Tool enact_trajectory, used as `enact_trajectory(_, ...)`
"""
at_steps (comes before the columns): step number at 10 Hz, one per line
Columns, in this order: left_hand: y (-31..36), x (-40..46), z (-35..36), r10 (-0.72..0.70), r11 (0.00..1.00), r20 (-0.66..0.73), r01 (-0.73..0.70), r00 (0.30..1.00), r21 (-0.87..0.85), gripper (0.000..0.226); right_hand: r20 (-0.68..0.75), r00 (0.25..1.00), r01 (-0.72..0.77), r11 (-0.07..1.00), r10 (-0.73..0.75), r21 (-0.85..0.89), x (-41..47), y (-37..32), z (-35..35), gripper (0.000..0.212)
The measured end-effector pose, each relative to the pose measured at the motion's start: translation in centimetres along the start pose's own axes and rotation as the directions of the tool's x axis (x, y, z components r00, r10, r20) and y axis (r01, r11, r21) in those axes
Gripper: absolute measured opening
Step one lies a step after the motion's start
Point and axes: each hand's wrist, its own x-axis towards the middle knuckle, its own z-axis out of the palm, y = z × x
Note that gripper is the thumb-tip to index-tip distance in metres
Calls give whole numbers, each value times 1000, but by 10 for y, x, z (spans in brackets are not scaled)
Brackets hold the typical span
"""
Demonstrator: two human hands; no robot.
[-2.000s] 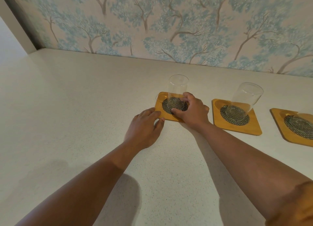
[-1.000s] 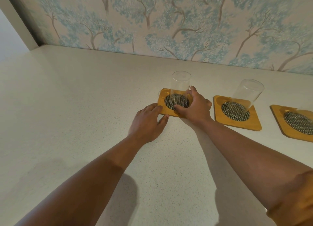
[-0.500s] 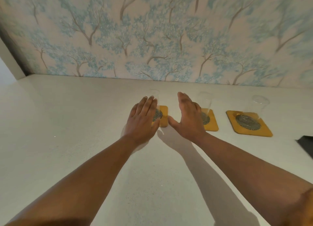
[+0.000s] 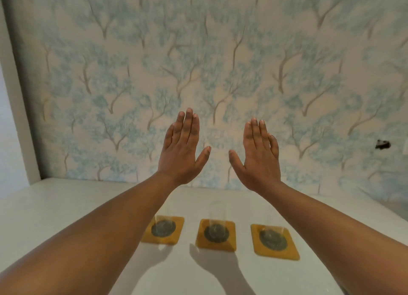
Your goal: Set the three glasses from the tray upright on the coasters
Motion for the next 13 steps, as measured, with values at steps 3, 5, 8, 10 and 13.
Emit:
enact_trajectory(3, 15, 73, -61, 87, 994, -162, -74, 983, 84, 82, -218, 975, 34, 996, -52, -84, 56, 8, -74, 82)
enact_trajectory(5, 13, 102, -88, 139, 989, -252, -121, 958, 85, 84, -333, 938, 46, 985, -100, -166, 90, 9, -110, 80)
enact_trajectory(8, 16, 113, -112, 138, 990, -334, -122, 932, 68, 82, -437, 881, 100, 974, -181, -202, 101, 0, -136, 77)
enact_trajectory(10, 21, 110, -116, 150, 988, -337, -135, 930, 70, 87, -482, 853, 115, 973, -200, -199, 102, 0, -149, 77)
enact_trajectory(13, 21, 115, -114, 183, 983, -359, -165, 915, 80, 88, -778, 551, 602, 790, -303, 119, 74, -58, -228, 64)
